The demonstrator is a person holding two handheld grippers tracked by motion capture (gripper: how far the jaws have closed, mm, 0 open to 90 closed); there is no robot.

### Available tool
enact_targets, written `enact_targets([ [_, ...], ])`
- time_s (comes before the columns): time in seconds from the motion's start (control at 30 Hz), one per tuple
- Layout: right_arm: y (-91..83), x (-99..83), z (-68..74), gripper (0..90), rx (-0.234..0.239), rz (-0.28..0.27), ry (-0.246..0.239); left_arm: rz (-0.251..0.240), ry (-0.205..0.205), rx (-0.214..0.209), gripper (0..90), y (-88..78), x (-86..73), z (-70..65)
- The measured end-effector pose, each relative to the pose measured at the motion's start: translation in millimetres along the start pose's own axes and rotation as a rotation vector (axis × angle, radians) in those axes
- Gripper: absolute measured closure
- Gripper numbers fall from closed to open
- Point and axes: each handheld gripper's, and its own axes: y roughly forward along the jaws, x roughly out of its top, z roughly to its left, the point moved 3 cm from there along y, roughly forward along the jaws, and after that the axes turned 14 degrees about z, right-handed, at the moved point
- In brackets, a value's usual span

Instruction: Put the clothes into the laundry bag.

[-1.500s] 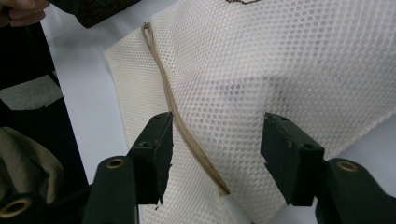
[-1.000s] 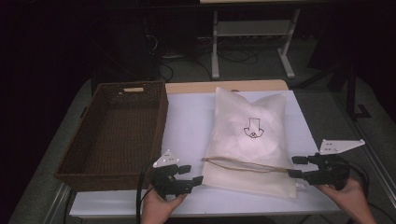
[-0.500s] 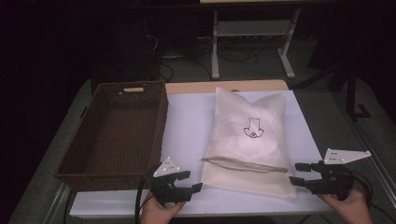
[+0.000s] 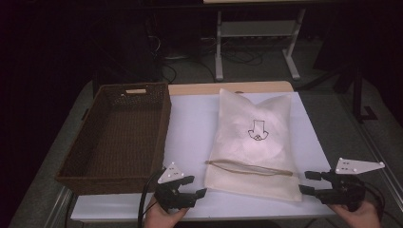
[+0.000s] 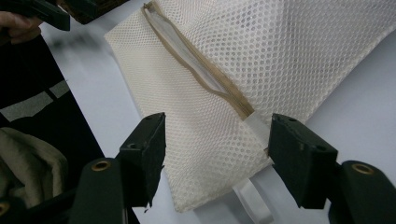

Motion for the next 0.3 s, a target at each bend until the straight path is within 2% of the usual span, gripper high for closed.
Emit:
enact_targets([
  [0.3,1.3,0.4,0.0,34.9,-0.011,0.004,-0.004,0.002,0.006,0.008,34.7,0.7,-2.7,0.2],
])
